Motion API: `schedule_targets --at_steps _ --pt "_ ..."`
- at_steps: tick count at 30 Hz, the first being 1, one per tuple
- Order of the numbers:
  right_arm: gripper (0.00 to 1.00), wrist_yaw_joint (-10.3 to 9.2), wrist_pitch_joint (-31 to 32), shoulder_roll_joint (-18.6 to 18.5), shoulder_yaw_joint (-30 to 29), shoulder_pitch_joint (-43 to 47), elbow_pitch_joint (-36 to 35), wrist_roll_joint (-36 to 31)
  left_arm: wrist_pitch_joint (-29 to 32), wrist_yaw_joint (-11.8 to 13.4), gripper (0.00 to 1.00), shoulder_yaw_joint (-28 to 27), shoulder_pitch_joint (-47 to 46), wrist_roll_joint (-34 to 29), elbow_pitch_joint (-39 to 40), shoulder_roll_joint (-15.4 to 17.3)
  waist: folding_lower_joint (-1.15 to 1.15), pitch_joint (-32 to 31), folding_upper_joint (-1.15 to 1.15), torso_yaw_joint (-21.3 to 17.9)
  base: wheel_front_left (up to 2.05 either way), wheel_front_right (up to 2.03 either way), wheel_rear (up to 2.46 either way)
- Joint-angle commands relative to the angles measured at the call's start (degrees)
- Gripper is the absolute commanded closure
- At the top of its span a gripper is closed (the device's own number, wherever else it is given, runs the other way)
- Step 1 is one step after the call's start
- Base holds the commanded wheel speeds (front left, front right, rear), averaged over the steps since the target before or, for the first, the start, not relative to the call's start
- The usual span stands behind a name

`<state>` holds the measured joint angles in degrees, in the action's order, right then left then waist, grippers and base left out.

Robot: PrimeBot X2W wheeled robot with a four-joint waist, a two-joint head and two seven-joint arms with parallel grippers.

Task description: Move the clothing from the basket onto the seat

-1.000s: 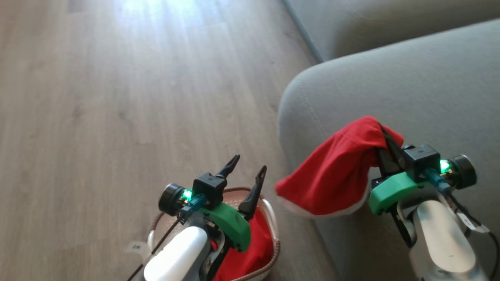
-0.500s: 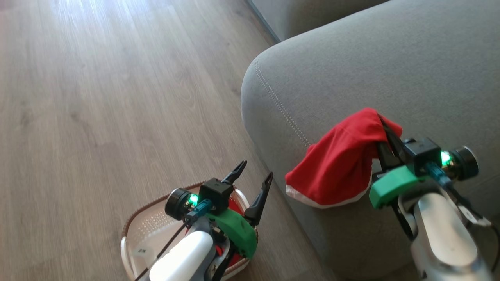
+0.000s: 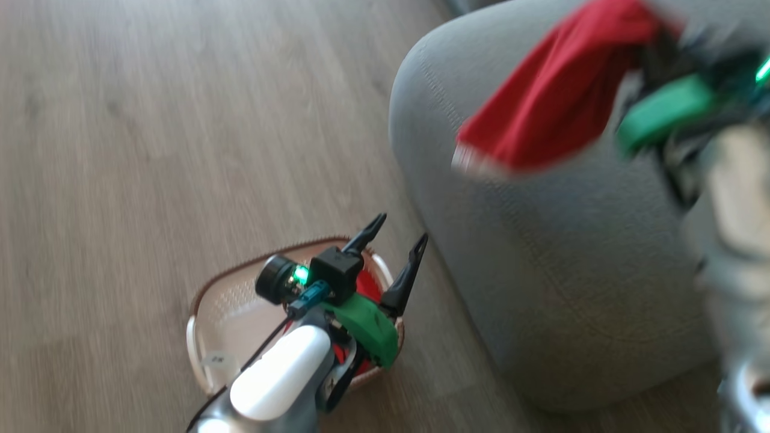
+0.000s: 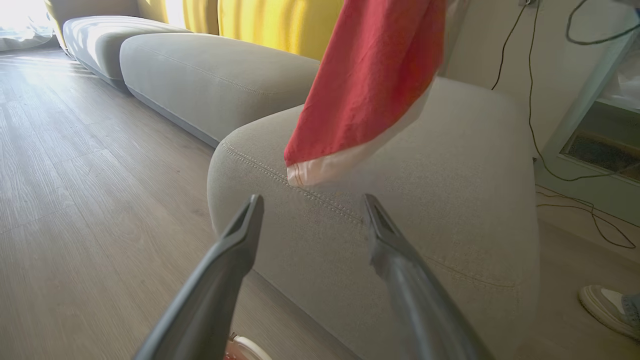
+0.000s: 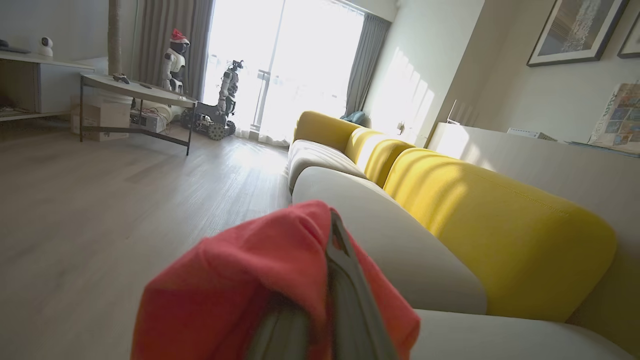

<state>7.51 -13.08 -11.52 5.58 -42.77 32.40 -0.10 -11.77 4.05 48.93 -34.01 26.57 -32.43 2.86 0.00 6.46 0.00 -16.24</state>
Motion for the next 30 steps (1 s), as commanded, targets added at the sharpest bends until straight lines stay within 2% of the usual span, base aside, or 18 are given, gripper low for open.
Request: schedule_targets --at_steps 1,9,13,18,22,30 --pt "1.00 -0.02 0.2 -1.0 0.3 -5.8 -0.7 0.7 -0.4 0.2 0.00 -1.5 -2.6 -0.5 2.1 1.2 0.00 2.9 0.00 1.9 0.00 0.00 0.00" --pt "1.00 -0.02 1.7 -9.0 -4.7 -21.7 7.2 -1.0 0.4 0.5 0.00 -0.9 -5.6 -2.1 6.8 3.0 0.00 10.2 0.00 6.7 0.00 0.00 0.00" --pt "1.00 -0.02 1.9 -11.6 -8.7 -27.1 11.2 -3.1 1.3 1.1 0.00 -0.9 -7.3 -3.1 10.1 4.0 0.00 14.0 0.00 8.9 0.00 0.00 0.00" --pt "1.00 -0.02 1.2 -13.5 -16.1 -29.4 15.7 -7.7 2.7 1.1 0.00 -0.1 -9.4 -4.2 13.5 4.5 0.00 18.3 0.00 12.5 0.00 0.00 0.00" --pt "1.00 -0.02 -0.2 -13.0 -23.2 -28.3 18.6 -12.2 3.3 1.5 0.00 0.2 -10.7 -5.0 14.9 4.6 0.00 20.9 0.00 14.4 0.00 0.00 0.00" --pt "1.00 -0.02 -1.5 -7.7 -31.7 -20.9 24.2 -19.9 3.8 2.2 0.00 0.8 -10.6 -5.5 16.0 5.6 0.00 23.0 0.00 14.8 0.00 0.00 0.00"
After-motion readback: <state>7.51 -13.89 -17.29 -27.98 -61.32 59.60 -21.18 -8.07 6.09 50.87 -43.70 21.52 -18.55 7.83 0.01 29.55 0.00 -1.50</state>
